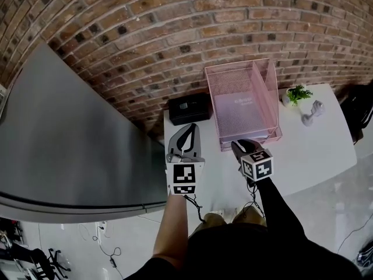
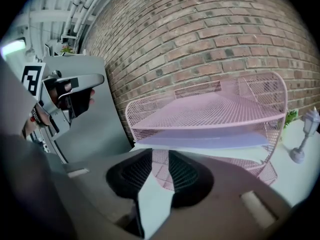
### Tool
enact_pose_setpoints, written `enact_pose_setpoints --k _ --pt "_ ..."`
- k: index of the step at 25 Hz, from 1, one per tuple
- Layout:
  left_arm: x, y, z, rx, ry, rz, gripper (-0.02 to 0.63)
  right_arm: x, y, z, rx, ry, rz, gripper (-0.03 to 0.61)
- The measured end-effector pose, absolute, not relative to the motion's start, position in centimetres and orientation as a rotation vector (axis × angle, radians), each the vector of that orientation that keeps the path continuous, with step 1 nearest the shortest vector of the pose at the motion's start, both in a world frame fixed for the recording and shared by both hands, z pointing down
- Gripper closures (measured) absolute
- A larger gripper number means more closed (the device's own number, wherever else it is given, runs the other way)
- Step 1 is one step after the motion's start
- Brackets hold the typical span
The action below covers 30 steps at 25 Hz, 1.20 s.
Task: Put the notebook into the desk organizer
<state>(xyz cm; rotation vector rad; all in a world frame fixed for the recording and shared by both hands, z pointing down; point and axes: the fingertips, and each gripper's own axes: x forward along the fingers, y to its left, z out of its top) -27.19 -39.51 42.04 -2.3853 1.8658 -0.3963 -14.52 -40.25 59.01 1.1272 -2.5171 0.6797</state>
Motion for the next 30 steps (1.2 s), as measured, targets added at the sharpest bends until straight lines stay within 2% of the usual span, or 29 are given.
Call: enact_pose_setpoints --k 30 --pt "-27.8 -43.1 43.4 -2.387 1.899 -0.448 0.606 -14.7 -43.9 60.9 1.157 -2.473 0.703 0.472"
